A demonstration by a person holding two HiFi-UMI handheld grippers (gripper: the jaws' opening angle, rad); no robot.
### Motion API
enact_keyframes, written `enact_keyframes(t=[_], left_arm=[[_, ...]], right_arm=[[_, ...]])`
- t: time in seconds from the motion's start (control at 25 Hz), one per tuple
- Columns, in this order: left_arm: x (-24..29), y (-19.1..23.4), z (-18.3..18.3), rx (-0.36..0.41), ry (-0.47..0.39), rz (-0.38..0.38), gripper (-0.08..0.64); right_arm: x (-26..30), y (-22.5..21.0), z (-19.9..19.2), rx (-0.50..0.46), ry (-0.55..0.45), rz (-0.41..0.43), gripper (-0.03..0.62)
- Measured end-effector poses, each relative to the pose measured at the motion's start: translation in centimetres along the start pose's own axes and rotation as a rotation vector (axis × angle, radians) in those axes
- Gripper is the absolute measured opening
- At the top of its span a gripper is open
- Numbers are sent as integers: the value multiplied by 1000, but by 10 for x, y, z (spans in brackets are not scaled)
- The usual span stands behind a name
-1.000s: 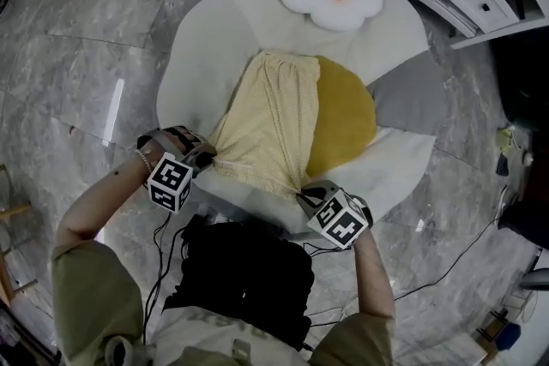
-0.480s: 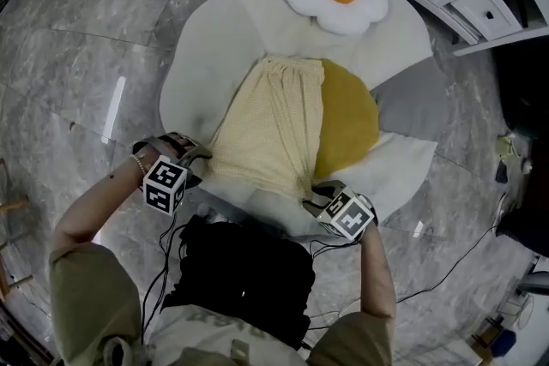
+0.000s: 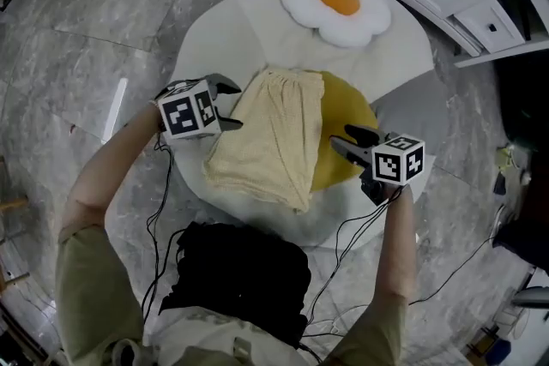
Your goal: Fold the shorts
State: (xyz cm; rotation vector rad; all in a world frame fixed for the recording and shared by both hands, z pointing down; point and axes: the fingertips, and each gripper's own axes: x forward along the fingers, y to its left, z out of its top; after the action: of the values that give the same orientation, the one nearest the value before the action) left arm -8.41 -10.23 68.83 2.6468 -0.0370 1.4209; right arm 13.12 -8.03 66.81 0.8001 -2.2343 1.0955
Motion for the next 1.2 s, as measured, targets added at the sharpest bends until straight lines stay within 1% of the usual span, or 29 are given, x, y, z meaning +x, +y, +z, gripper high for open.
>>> enact_keyframes(t=[0.08,0.12,0.2,0.24,0.36,0.44,0.48,0.52,0.56,0.6,0.64,0.72,0.88,0.96,1.0,1.08,1.2], left_arm=[[23,30,21,0,23,25,299],[33,42,25,8,46,31,299],[47,57,24,15,97,30,299],[52,63,22,10,114,26,299],[56,76,12,-15,142,26,299],[56,82,5,-42,153,27,299],[56,84,3,-54,154,25,299],[56,85,3,-62,151,23,299],[57,85,3,-64,144,20,299],[57,85,3,-58,138,19,299],[58,85,4,-43,136,21,301],[59,85,4,0,141,27,311],[65,84,14,87,123,-1,336],[69,85,25,158,116,-21,348],[72,84,31,193,116,-42,354],[76,73,39,249,125,-112,360],[83,50,43,354,181,-209,365]], right_arm=[[24,-22,29,18,-16,-16,258],[38,-32,39,25,-20,-29,261],[63,-50,52,40,-28,-54,262],[74,-56,56,53,-36,-54,262],[95,-61,67,138,-80,-10,261],[103,-60,71,159,-74,15,258],[106,-59,70,155,-58,21,231],[108,-58,70,150,-43,28,179],[108,-56,69,144,-35,42,152],[107,-52,70,135,-36,62,95],[104,-45,72,117,-46,89,71],[96,-29,76,36,-77,152,64],[69,21,76,-251,-105,270,61],[58,44,70,-394,-90,311,61],[53,53,67,-449,-79,328,61],[45,68,60,-520,-62,362,61],[37,83,53,-574,-30,415,61]])
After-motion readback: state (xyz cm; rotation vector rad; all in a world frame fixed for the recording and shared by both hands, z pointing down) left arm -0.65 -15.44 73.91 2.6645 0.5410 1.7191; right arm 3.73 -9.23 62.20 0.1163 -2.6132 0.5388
